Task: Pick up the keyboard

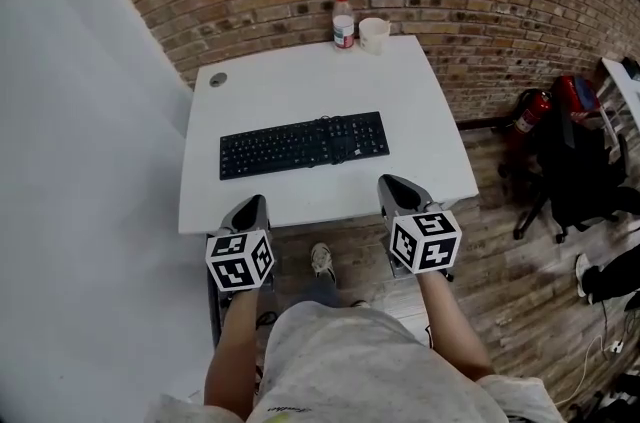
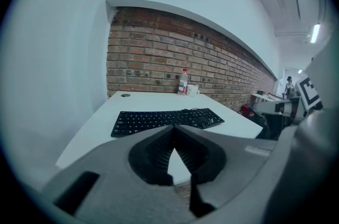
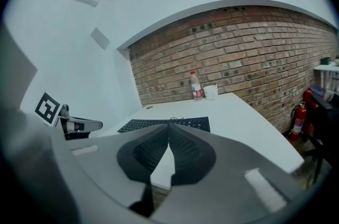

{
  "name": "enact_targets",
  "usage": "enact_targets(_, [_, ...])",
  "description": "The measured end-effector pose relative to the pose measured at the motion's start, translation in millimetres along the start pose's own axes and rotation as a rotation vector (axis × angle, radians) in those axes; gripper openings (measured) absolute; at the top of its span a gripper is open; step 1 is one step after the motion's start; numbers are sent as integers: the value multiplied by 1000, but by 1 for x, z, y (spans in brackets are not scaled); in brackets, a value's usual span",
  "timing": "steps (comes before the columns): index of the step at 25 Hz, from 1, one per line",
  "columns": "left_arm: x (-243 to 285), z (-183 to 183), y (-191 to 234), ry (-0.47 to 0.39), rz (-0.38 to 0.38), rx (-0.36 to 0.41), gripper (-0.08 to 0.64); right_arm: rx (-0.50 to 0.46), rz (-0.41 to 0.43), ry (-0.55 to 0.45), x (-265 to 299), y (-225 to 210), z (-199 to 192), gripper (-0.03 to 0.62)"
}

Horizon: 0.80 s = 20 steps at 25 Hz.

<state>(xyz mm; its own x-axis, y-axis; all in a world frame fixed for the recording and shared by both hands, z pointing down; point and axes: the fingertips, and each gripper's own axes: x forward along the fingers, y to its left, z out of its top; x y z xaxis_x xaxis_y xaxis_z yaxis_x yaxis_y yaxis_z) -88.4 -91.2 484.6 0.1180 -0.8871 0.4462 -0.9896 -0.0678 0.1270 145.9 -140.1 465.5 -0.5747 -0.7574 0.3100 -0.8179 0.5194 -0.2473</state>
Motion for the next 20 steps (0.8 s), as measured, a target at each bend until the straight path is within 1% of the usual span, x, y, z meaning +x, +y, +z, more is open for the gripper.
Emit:
enact_targets(11, [63,14,52,8,43,-26,-5,-14,-34,62,70,-37,8,12])
enact_targets(13, [77,17,61,16,45,-30,21,-15,-42,77,84,-45,8,18])
enact_targets(17, [99,20,79,39,63,-38,66,-20,-59,114,110,-58,7,51])
enact_targets(20, [113,23,93,59,75,-42,131,-24,-86,137,127,-69,6,69])
